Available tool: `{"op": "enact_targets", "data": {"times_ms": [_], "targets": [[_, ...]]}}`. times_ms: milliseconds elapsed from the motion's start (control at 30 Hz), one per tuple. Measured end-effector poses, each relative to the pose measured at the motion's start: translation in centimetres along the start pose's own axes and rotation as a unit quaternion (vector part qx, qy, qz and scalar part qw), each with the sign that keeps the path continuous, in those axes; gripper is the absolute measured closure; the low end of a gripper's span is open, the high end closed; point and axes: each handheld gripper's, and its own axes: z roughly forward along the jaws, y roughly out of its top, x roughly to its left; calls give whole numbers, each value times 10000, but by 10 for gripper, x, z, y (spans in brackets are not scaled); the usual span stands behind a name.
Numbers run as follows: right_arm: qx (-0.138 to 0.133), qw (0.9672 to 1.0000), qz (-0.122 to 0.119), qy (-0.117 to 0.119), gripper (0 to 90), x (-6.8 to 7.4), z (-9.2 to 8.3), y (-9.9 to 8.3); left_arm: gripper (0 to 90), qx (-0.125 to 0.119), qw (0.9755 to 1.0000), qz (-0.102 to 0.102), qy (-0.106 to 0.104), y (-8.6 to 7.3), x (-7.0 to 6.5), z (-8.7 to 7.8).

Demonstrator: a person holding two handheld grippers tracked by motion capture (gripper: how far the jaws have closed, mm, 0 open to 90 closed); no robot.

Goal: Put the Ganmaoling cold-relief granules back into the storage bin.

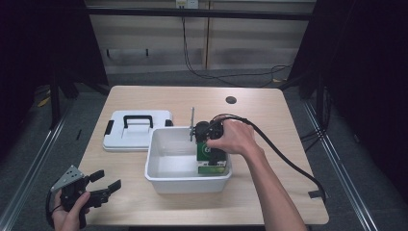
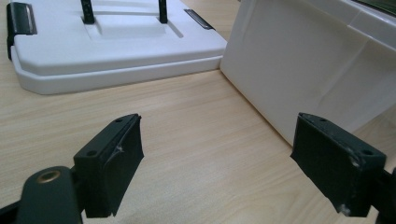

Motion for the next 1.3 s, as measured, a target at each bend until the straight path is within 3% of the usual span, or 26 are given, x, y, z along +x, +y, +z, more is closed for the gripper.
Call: {"op": "enact_targets", "data": {"times_ms": [700,1033,1300], "targets": [[203,9998,44,-13,153,-1,23,2,160,-17,10000,9,22,0,0,0],[300,9995,-84,-65,148,-2,32,3,160,-24,10000,6,14,0,0,0],[248,9997,-64,-41,139,-3,33,3,160,-8,10000,13,16,0,1,0]]}}
